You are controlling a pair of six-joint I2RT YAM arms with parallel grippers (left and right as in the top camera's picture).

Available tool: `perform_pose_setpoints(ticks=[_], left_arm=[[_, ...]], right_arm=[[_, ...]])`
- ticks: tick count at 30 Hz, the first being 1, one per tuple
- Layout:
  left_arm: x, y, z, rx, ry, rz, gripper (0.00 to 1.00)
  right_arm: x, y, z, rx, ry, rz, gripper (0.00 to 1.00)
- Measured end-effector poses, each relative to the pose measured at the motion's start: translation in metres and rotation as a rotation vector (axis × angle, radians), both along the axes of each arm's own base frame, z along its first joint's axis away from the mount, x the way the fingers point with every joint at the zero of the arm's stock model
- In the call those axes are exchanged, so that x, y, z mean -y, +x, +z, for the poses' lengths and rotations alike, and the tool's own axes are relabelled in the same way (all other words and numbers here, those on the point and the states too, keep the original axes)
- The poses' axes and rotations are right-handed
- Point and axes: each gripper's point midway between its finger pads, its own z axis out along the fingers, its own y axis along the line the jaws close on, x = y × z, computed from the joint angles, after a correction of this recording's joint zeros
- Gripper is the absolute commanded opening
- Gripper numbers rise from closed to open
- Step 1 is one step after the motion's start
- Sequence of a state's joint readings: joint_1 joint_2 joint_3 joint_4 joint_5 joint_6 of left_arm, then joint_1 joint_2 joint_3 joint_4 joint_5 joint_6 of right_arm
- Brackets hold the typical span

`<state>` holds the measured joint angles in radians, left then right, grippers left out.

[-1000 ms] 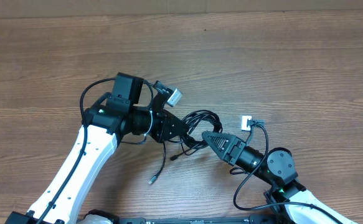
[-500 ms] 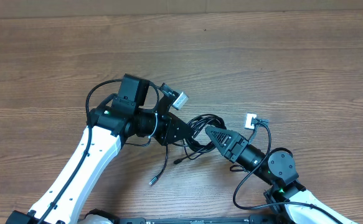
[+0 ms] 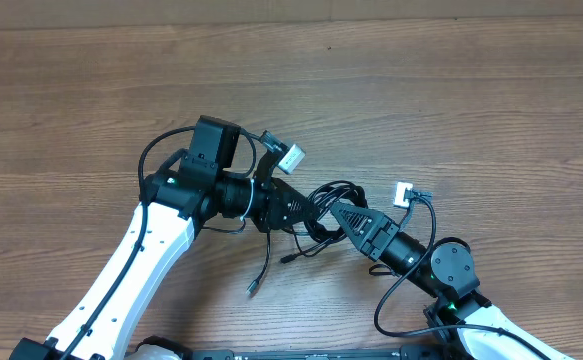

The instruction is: Untangle cables

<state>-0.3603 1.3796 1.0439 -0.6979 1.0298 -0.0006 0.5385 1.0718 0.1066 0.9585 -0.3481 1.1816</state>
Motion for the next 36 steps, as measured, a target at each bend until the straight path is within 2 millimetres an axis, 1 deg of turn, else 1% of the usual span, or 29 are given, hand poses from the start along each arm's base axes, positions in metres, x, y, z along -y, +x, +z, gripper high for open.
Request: perform_pose_setpoints(ticks=[4,8,14,15,17,21,23,25,26,27,28,30,33,36], left_arm=[[0.003,-0.002,0.002,0.001,-0.014,-0.015,0.04],[0.011,-0.010,0.003,0.009,-0.016,-0.050,0.04],[0.015,-0.011,0.000,0.025,0.001,-0.056,0.05],[0.015,-0.012,0.000,0.026,0.001,-0.057,0.05],[0.016,-0.013,0.001,0.027,-0.002,-0.062,0.04],[0.019,-0.017,0.004,0.024,-0.021,-0.081,0.05],[0.019,-0.017,0.005,0.024,-0.024,-0.084,0.04],[0.020,-0.017,0.005,0.028,-0.027,-0.087,0.04],[0.021,-0.017,0.006,0.032,-0.028,-0.087,0.04],[0.022,-0.017,0.006,0.037,-0.030,-0.091,0.04],[0.022,-0.018,0.006,0.038,-0.029,-0.093,0.05],[0.024,-0.019,0.005,0.041,-0.023,-0.095,0.05],[0.024,-0.018,0.004,0.047,-0.018,-0.094,0.04],[0.021,-0.013,-0.002,0.051,0.023,-0.065,0.05]], right_arm=[[0.000,0.000,0.001,0.002,0.001,0.000,0.26],[0.000,0.000,0.002,0.006,0.003,0.003,0.26],[0.000,0.000,0.001,0.004,0.002,-0.001,0.27],[0.000,0.000,0.001,0.006,0.003,-0.001,0.27],[0.000,0.000,0.004,0.017,0.009,0.000,0.32],[0.001,0.000,0.009,0.041,0.021,-0.003,0.33],[0.001,0.000,0.010,0.043,0.022,-0.007,0.32],[0.002,0.001,0.010,0.046,0.025,-0.014,0.27],[0.002,0.001,0.011,0.047,0.026,-0.015,0.21],[0.003,0.002,0.012,0.054,0.028,-0.020,0.07],[0.003,0.002,0.014,0.057,0.033,-0.020,0.04],[0.003,0.001,0.017,0.068,0.041,-0.018,0.04],[0.003,0.001,0.016,0.066,0.038,-0.018,0.04],[0.001,0.000,0.010,0.046,0.022,-0.003,0.04]])
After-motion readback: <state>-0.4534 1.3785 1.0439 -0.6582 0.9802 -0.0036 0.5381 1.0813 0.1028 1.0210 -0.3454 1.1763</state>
